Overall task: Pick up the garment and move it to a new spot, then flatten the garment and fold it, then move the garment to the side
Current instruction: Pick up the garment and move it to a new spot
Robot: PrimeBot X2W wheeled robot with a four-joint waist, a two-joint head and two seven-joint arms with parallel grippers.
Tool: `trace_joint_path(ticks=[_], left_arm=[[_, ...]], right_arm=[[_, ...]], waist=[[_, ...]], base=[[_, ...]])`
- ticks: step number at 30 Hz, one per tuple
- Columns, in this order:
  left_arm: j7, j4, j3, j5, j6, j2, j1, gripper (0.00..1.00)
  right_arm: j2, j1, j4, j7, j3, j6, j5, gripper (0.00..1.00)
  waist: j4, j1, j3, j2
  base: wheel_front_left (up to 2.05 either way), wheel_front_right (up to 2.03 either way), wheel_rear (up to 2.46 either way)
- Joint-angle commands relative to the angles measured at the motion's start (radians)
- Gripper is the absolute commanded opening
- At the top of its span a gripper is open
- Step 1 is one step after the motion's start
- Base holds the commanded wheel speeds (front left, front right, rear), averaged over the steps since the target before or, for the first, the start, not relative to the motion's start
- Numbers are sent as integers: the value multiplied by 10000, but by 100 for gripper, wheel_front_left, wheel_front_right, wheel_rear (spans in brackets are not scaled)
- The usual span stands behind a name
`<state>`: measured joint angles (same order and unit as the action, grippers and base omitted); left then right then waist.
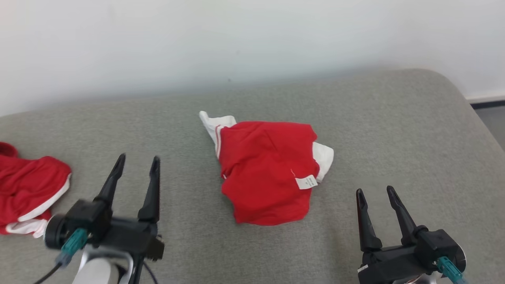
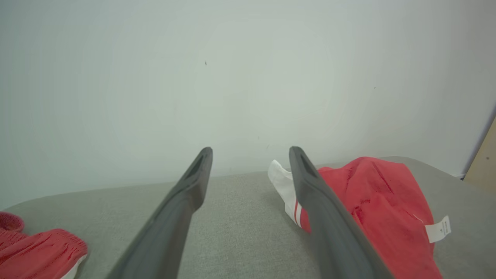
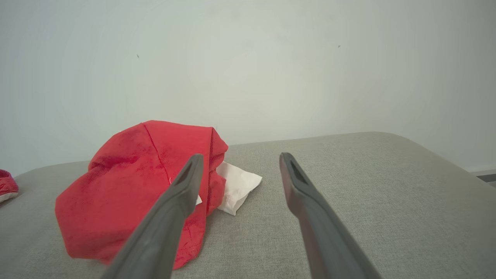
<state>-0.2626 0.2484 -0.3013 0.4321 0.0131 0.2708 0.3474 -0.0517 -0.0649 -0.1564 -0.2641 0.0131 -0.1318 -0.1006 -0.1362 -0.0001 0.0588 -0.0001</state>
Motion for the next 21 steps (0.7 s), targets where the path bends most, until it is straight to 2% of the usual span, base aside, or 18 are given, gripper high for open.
trace_joint_path(ticks=[1,8,12,16,21], left_arm=[[-30,-138,111,-98,-59,78,-385,100],[-31,-873,949,-360,-245,179,-1705,100],[-32,-1348,1596,-489,-358,-30,-2342,100],[-33,-1610,2328,-688,-227,-328,-3103,100],[-33,-1549,2768,-1378,-188,-395,-3645,100]], right_arm=[[27,125,28,-6,1,21,75,100],[26,270,20,-6,0,21,44,100],[24,329,9,-6,55,21,45,100],[26,366,-47,-6,68,21,66,100],[24,367,-154,-6,97,21,193,100]], waist=[[418,1,-345,1],[765,1,-471,1],[883,1,-501,1],[965,1,-534,1],[1020,1,-601,1]], base=[[0,0,0],[0,0,0],[0,0,0],[0,0,0],[0,0,0]])
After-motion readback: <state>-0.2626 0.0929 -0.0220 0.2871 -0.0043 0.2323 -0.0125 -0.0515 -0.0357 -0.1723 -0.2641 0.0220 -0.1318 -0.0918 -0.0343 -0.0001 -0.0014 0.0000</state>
